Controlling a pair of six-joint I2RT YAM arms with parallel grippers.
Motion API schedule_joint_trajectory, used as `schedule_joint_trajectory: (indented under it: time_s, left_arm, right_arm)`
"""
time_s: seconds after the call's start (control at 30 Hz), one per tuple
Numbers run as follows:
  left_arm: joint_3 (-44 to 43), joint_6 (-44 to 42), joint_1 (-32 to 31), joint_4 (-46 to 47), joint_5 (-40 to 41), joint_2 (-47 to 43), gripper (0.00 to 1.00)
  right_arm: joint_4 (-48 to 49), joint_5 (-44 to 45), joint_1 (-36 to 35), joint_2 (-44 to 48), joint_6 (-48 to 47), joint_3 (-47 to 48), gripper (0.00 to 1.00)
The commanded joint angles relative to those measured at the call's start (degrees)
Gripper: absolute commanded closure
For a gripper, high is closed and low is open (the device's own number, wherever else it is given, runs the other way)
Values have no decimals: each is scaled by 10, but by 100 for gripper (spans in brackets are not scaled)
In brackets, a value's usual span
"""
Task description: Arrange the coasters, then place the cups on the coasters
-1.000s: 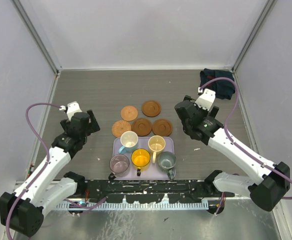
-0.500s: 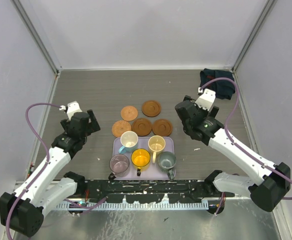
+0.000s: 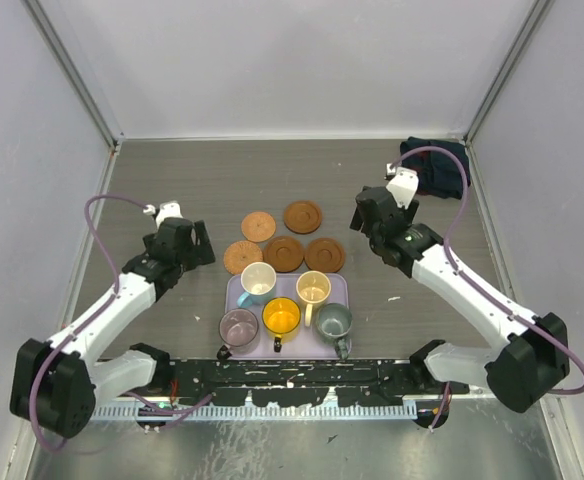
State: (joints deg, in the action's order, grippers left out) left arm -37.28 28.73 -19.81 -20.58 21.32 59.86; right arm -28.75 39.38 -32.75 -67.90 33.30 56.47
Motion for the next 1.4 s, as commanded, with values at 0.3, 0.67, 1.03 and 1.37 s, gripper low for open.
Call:
schedule_joint_trajectory:
  time_s: [0.3, 0.67, 1.03, 1.37]
  left_arm:
    - [-54, -12, -1, 57, -89, 101, 2]
    - [-41, -25, -1, 76, -79, 78, 2]
    - [-22, -31, -1, 94, -65, 68, 2]
    - [-18, -30, -1, 89, -66, 60, 2]
  right_arm:
    - [109, -183, 30, -129, -94, 55, 80]
    - [159, -306, 31, -279, -109, 131, 82]
    - [137, -354, 29, -401, -112, 229, 81]
    - [90, -285, 27, -305, -68, 104, 81]
